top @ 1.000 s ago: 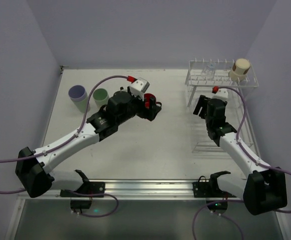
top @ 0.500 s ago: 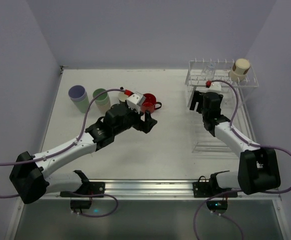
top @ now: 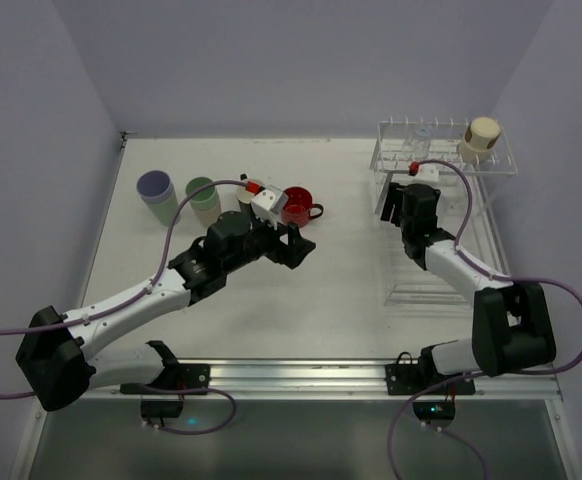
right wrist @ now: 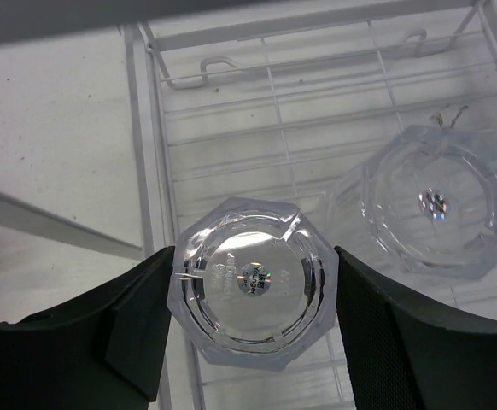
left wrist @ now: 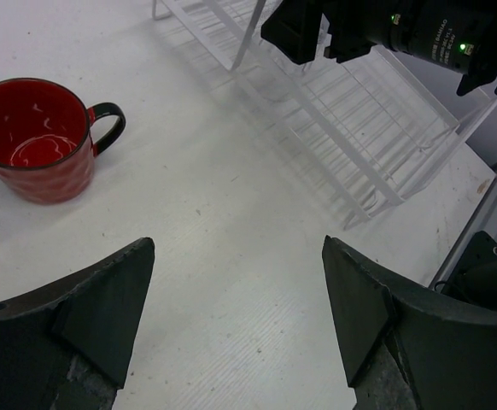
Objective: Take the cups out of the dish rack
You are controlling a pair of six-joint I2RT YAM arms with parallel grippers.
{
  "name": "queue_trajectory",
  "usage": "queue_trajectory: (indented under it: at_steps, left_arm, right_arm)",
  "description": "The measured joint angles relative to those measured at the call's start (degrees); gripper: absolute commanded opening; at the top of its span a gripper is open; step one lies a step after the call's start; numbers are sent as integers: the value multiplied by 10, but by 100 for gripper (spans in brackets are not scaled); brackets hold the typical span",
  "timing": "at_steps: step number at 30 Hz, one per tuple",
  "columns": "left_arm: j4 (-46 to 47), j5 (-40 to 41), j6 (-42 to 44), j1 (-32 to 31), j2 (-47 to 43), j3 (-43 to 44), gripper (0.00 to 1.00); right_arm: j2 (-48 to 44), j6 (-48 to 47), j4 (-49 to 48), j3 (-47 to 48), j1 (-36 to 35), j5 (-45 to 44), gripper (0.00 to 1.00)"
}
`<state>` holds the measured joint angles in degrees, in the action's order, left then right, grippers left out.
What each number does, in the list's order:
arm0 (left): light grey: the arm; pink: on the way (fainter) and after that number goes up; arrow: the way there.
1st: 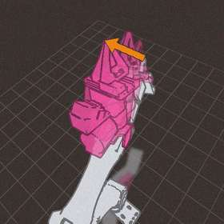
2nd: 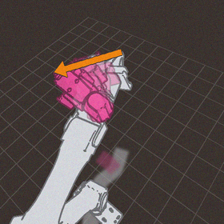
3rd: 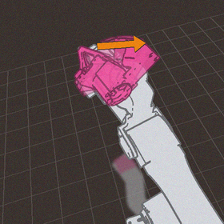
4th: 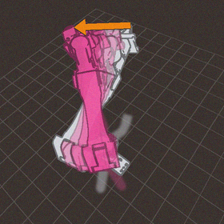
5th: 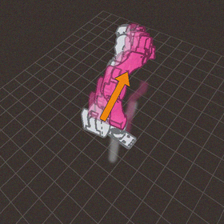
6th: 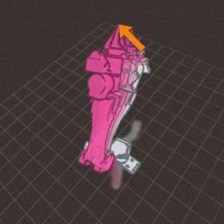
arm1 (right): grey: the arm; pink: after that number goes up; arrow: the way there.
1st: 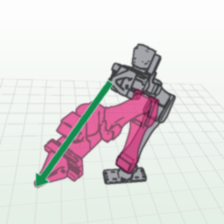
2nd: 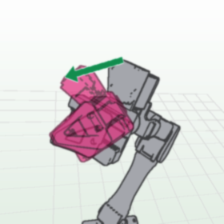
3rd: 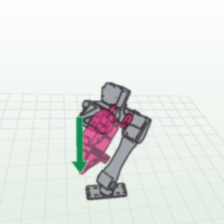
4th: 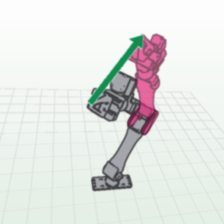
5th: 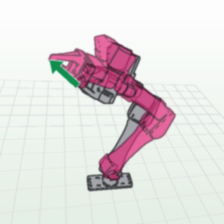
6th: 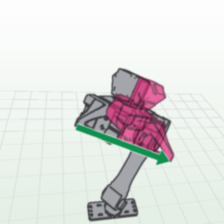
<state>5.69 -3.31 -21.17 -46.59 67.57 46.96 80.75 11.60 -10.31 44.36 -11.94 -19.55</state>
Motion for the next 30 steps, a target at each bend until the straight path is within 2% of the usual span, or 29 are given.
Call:
queue_trajectory:
  at_steps: [3, 12, 16, 20, 25, 30]
  left_arm:
    - [5, -8, -9, -1, -1, 0, 81]
    - [41, -60, -57, -4, -12, -19, 78]
    - [88, -94, -98, -4, -16, -48, 77]
    - [161, -129, -148, -4, -17, -88, 77]
    - [254, -171, -208, -4, 10, -102, 77]
    - [332, -201, -252, -4, 45, -103, 73]
  right_arm:
    - [-51, 17, -5, -42, -1, -7, 31]
    - [-303, 79, -11, -153, -18, -7, 29]
    - [-409, 125, -2, -173, -22, 51, 29]
    - [-486, 209, -18, -193, -28, 158, 29]
    - [-494, 336, -98, -232, -50, 297, 29]
    - [-443, 412, -162, -248, -95, 372, 29]
